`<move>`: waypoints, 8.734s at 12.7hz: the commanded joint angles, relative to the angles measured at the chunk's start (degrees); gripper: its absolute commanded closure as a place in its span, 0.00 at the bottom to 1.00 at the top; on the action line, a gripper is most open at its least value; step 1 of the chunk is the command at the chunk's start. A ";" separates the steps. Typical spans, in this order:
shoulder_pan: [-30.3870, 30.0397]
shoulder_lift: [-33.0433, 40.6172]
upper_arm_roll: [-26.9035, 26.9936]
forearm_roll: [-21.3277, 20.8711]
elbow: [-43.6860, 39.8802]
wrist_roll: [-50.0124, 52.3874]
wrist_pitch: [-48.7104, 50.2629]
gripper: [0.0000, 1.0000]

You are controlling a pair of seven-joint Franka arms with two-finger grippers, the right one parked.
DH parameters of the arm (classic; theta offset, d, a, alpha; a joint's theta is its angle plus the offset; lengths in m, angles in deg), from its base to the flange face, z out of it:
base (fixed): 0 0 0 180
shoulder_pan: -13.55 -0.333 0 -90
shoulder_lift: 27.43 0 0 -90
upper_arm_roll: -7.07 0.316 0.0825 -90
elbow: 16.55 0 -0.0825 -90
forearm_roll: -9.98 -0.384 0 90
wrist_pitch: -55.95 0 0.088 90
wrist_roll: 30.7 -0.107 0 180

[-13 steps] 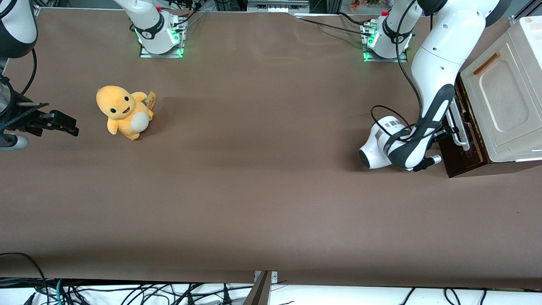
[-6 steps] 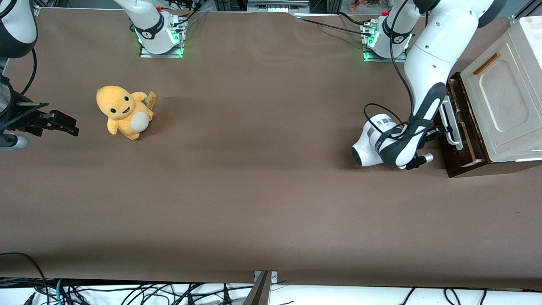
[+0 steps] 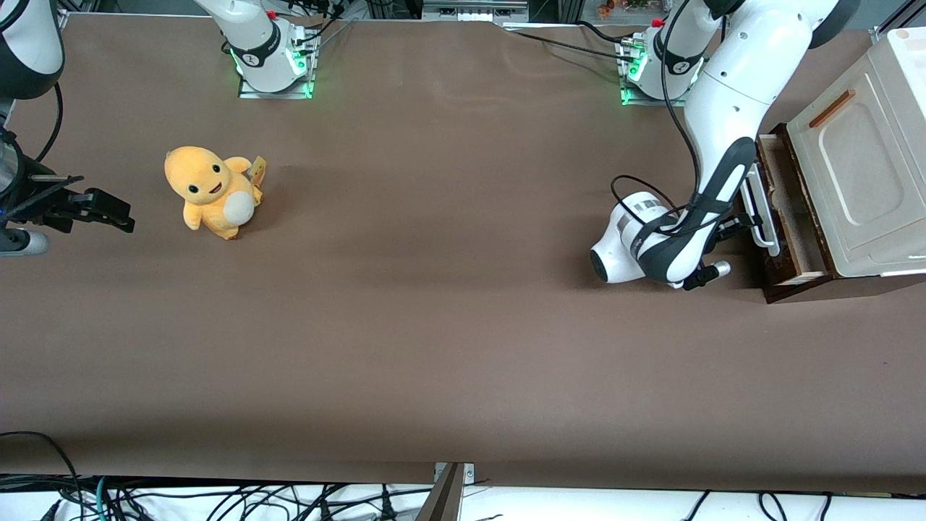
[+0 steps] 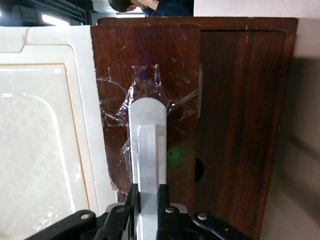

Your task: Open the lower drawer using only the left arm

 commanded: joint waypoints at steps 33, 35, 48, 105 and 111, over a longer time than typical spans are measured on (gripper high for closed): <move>2.12 0.39 -2.56 7.03 -2.67 1.20 4.58 0.95; 2.12 0.39 -2.56 7.12 -2.67 1.20 4.58 0.95; 2.21 0.13 -2.56 8.53 -3.72 2.17 4.67 0.76; -8.07 21.66 10.01 54.93 -31.15 -59.62 -16.41 0.00; -9.13 21.49 12.01 62.47 -30.26 -62.94 -21.42 0.00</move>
